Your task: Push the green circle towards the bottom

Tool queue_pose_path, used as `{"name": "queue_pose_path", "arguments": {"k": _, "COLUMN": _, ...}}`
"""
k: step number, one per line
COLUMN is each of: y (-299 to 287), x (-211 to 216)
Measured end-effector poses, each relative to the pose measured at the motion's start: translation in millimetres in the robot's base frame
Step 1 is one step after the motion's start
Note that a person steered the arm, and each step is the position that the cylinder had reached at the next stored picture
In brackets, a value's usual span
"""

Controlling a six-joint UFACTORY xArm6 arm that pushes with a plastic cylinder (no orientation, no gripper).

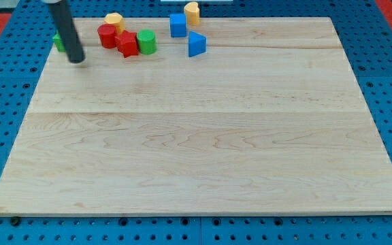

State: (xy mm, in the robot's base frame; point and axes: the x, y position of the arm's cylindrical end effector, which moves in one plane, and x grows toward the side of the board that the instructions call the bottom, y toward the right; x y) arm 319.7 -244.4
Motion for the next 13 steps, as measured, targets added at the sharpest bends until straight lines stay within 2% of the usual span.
{"name": "queue_pose_path", "arguments": {"k": 1, "y": 6.4, "x": -32.4}}
{"name": "queue_pose_path", "arguments": {"k": 2, "y": 42.1, "x": -38.6}}
{"name": "queue_pose_path", "arguments": {"k": 4, "y": -23.3, "x": -66.2}}
{"name": "queue_pose_path", "arguments": {"k": 5, "y": 6.0, "x": -107.3}}
{"name": "queue_pose_path", "arguments": {"k": 7, "y": 115.5, "x": -107.9}}
{"name": "queue_pose_path", "arguments": {"k": 8, "y": 131.5, "x": -98.0}}
{"name": "queue_pose_path", "arguments": {"k": 9, "y": 135.1, "x": -52.4}}
{"name": "queue_pose_path", "arguments": {"k": 10, "y": 172.9, "x": -20.9}}
{"name": "queue_pose_path", "arguments": {"k": 11, "y": 187.1, "x": 27.5}}
{"name": "queue_pose_path", "arguments": {"k": 12, "y": 237.6, "x": 15.6}}
{"name": "queue_pose_path", "arguments": {"k": 13, "y": 239.3, "x": -24.8}}
